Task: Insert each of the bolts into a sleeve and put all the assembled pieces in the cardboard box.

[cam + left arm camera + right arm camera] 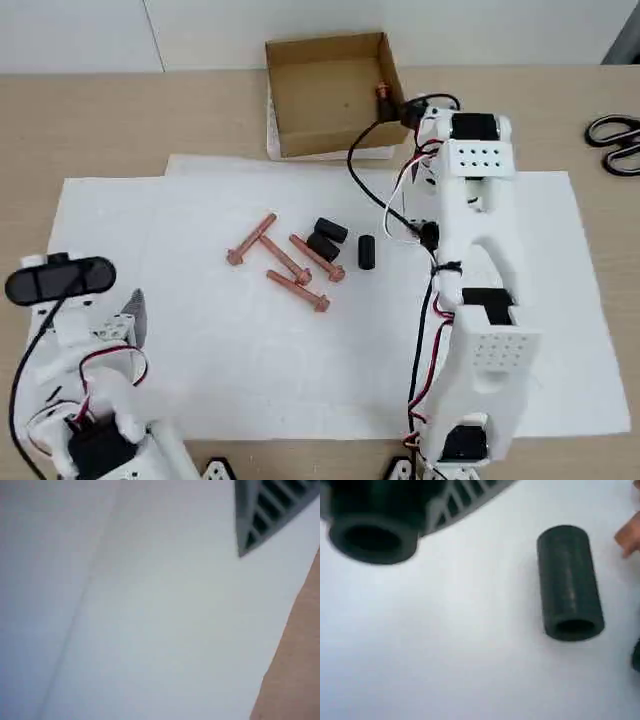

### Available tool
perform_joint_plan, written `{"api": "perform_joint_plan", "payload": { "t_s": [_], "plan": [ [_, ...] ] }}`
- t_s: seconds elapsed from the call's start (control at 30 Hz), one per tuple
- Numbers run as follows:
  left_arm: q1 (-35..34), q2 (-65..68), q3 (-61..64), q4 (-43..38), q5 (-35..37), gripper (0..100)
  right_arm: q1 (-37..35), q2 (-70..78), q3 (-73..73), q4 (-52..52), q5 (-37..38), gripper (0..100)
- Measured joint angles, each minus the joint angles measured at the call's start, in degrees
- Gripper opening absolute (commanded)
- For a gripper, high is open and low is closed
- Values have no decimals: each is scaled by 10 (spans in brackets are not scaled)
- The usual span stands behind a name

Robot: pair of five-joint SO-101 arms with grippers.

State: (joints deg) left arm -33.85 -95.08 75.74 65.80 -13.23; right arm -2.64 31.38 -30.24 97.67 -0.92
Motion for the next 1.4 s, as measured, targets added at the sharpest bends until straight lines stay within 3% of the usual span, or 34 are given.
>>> {"api": "perform_joint_plan", "payload": {
  "t_s": [0.2, 0.37, 0.53, 0.7, 1.0, 1.13, 1.23, 1.4],
  "plan": [
    [41, 208, -200, 25, 42, 317, 5, 36, 0, 0, 0, 4],
    [127, 389, -369, 80, 104, 317, 3, 46, 0, 0, 0, 4],
    [210, 516, -431, 100, 124, 317, 4, 72, 0, 0, 0, 19],
    [236, 537, -432, 100, 126, 317, 3, 101, -2, 0, 0, 141],
    [239, 537, -432, 100, 126, 317, 0, 120, -8, 0, 0, 145],
    [239, 537, -432, 100, 126, 317, 0, 120, -8, 0, 0, 130],
    [239, 537, -432, 100, 126, 317, 0, 120, -8, 0, 0, 4],
    [239, 536, -419, 93, 126, 317, 5, 120, -8, 0, 0, 3]
  ]
}}
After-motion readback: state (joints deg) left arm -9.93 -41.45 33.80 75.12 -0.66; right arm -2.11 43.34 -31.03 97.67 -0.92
